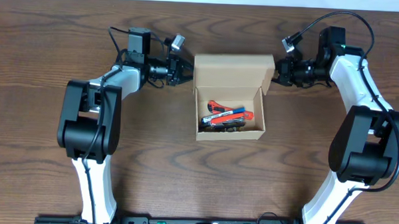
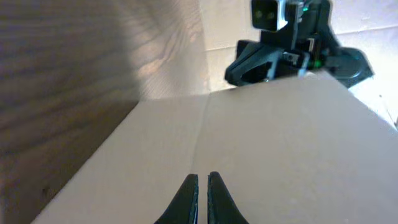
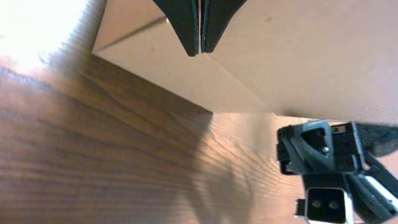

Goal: Pack container

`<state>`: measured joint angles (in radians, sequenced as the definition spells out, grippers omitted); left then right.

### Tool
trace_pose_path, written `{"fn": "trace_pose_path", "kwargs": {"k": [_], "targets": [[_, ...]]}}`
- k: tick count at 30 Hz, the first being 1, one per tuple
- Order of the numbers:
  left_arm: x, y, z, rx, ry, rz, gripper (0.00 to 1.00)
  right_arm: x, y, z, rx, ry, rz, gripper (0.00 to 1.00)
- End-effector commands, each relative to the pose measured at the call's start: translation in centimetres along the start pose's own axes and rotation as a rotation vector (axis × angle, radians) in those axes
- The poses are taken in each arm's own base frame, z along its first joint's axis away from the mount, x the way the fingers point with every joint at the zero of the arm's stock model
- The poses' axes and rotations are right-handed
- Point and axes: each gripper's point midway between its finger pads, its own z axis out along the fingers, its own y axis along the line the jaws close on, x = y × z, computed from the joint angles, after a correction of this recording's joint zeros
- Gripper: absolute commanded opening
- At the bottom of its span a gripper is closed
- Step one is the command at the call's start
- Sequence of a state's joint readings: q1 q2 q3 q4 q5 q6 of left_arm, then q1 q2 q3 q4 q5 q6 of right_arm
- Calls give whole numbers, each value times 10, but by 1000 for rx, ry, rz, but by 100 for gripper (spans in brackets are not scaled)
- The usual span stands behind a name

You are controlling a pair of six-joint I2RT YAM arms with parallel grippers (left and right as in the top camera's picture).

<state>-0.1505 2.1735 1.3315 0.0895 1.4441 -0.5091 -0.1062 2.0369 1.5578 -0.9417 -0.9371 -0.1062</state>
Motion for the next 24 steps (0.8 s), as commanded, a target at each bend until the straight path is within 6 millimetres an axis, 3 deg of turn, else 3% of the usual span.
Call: {"fn": "trace_pose_path", "kwargs": {"k": [1,8,15,19,20,21,22,24], "targets": [[3,-17,-5,-49,-13,159,6,0,7,-5,39,3,-65,2],[33,-22,-17,-216,25,197,6,9,7,-8,121,32,-84,2],[37,-44,-22,-241,19,237,6,7,20,-19,155,11,-125,2],[40,-31,-30,-365,22,234,7,5,28,-34,277,-17,-191,1],[43,-28,-32,-394,30,241,11,4,31,-37,307,-25,-212,2],[45,-25,-36,-429,36,239,29,3,32,-44,379,-37,-242,2],[48,-20,-41,-481,40,234,59,2,31,-52,461,-50,-258,2],[52,-8,-55,-609,48,230,67,-1,34,-73,651,-87,-314,6]]}}
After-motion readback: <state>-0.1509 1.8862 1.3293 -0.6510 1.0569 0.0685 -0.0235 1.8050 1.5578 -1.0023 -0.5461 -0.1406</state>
